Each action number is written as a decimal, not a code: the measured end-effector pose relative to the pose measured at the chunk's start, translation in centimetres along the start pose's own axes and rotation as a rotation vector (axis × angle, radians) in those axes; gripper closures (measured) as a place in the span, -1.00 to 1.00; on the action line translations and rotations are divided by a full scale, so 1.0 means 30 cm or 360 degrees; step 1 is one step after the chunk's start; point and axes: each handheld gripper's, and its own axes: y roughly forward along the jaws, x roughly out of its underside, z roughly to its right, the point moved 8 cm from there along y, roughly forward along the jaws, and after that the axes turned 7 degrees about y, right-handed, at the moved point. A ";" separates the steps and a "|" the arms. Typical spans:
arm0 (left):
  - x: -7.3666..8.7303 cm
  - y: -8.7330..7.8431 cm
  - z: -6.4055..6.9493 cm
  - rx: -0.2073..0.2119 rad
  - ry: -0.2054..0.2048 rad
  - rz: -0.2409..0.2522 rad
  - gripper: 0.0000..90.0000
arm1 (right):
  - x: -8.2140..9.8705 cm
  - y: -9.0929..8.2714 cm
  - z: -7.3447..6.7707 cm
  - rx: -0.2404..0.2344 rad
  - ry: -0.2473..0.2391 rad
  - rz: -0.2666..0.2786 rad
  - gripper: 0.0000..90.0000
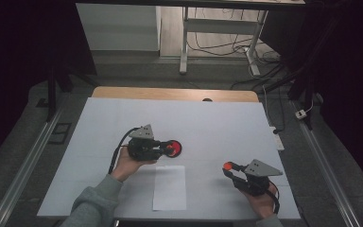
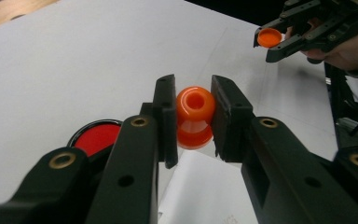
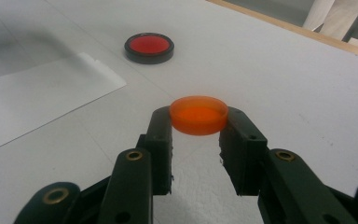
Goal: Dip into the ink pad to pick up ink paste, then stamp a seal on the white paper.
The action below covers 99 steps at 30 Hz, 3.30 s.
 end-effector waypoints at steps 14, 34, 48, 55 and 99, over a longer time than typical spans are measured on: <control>0.014 -0.005 0.037 0.0071 0.0016 -0.0024 0.62 | 0.000 -0.004 0.003 0.0018 0.0001 -0.0003 0.44; 0.047 -0.036 0.099 0.0132 0.0031 -0.0053 0.62 | -0.002 -0.008 0.001 0.0020 -0.0002 0.0002 0.44; 0.081 -0.015 0.148 0.0183 0.0049 -0.0102 0.61 | 0.001 0.001 0.000 0.0024 -0.0007 -0.0006 0.44; 0.097 -0.011 0.151 0.0187 0.0036 -0.0115 0.61 | 0.003 0.005 -0.003 0.0008 0.0003 -0.0006 0.44; 0.196 0.068 0.176 0.0151 0.0030 -0.0291 0.61 | 0.006 0.008 -0.002 0.0010 0.0002 -0.0013 0.44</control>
